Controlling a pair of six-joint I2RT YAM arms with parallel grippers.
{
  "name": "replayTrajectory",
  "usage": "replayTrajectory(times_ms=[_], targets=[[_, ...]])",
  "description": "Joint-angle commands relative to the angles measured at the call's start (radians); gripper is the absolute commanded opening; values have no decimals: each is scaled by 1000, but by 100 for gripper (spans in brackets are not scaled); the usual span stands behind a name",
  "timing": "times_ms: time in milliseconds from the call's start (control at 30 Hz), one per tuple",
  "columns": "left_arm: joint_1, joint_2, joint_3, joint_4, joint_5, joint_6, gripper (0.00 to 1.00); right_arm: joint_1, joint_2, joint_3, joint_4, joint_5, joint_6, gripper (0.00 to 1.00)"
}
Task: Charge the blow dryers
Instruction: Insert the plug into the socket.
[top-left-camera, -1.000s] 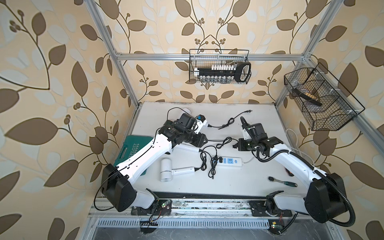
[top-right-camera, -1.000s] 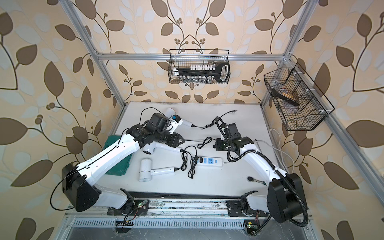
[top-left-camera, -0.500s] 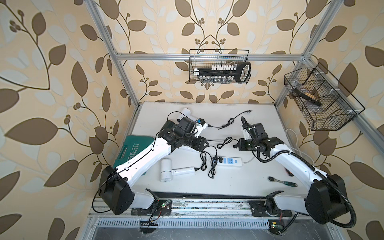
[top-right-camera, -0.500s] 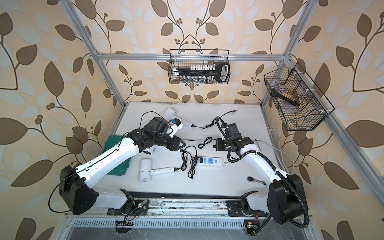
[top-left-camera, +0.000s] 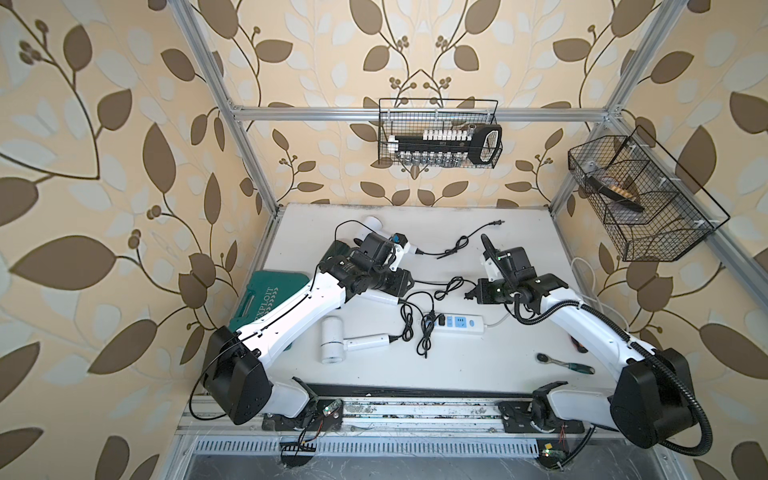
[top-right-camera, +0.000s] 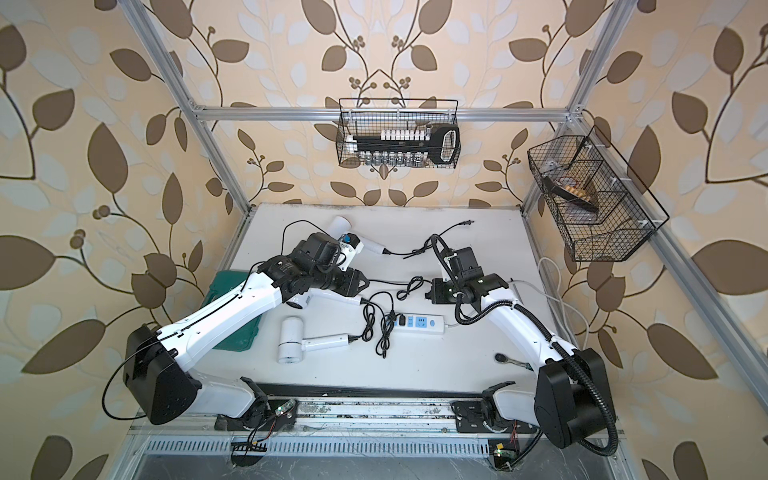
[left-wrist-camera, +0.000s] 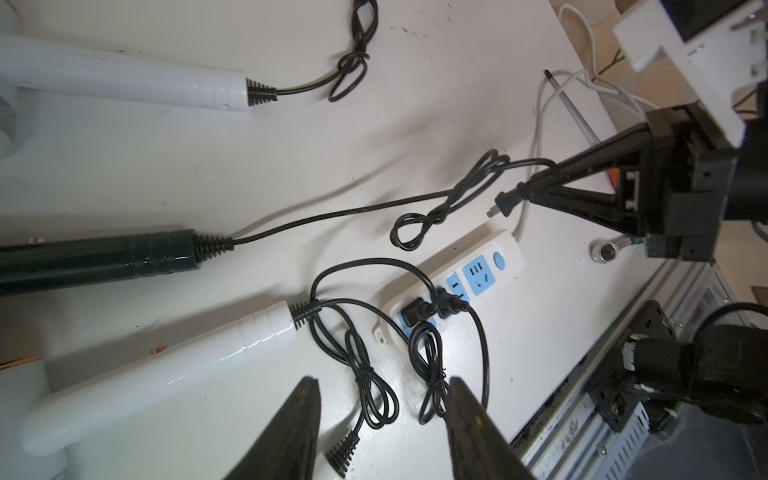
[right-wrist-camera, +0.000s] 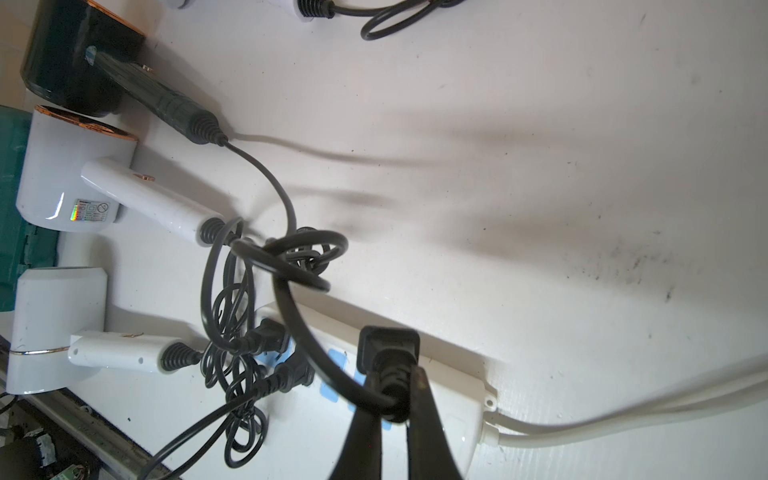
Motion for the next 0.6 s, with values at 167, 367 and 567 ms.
replayTrajectory(times_ms=[167, 367, 567], targets=[[50, -18, 18, 53, -43, -43, 65, -4, -14, 0, -20, -47, 27, 0], [51, -39, -2, 69, -110, -17, 99, -4, -33, 30, -60, -49, 41, 0], [51, -98, -18, 83, -115, -70, 99, -5, -87, 28, -105, -16, 60, 0]])
